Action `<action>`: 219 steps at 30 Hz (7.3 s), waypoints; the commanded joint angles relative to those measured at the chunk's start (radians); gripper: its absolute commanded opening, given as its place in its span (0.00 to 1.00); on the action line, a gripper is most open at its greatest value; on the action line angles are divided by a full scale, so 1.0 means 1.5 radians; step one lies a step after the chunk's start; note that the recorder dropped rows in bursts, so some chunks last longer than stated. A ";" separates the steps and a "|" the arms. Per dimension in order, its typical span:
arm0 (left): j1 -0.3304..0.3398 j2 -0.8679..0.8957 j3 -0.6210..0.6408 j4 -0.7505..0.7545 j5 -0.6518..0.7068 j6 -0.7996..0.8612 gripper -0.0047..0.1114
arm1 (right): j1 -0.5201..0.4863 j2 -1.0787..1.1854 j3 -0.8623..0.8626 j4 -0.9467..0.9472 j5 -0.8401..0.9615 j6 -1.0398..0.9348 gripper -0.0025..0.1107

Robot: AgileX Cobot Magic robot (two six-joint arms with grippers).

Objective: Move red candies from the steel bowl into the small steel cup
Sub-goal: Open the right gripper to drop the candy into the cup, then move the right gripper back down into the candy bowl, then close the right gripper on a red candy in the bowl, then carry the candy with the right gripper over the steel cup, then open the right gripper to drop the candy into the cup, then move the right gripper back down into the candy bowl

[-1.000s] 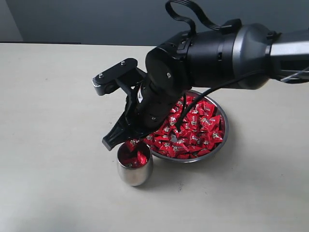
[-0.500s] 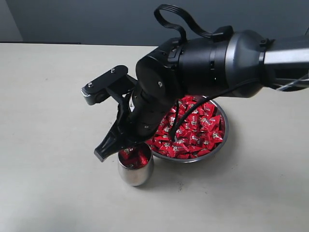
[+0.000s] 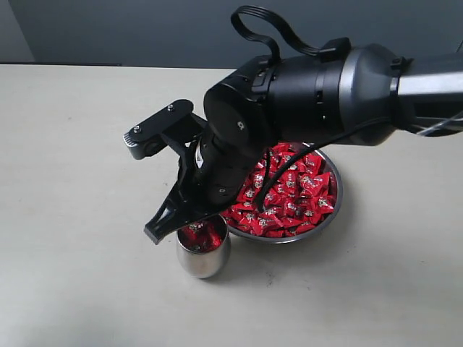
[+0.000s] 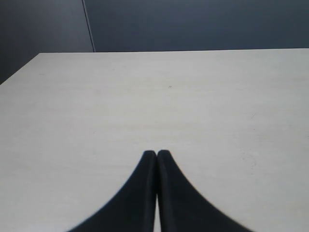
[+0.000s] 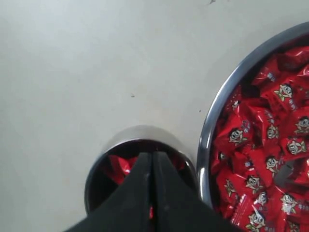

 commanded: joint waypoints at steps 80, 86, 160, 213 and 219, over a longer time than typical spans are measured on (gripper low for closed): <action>-0.003 -0.003 0.003 -0.004 -0.007 -0.001 0.04 | -0.179 0.100 -0.002 -0.140 0.103 0.152 0.27; -0.003 -0.003 0.003 -0.004 -0.007 -0.001 0.04 | -0.179 0.100 -0.002 -0.140 0.103 0.152 0.27; -0.003 -0.003 0.003 -0.004 -0.007 -0.001 0.04 | 0.020 -0.044 -0.002 -0.086 0.006 0.103 0.01; -0.003 -0.003 0.003 -0.004 -0.007 -0.001 0.04 | -0.060 -0.109 -0.004 -0.400 0.045 0.278 0.28; -0.003 -0.003 0.003 -0.004 -0.007 -0.001 0.04 | -0.137 -0.084 -0.002 -0.361 0.031 0.281 0.28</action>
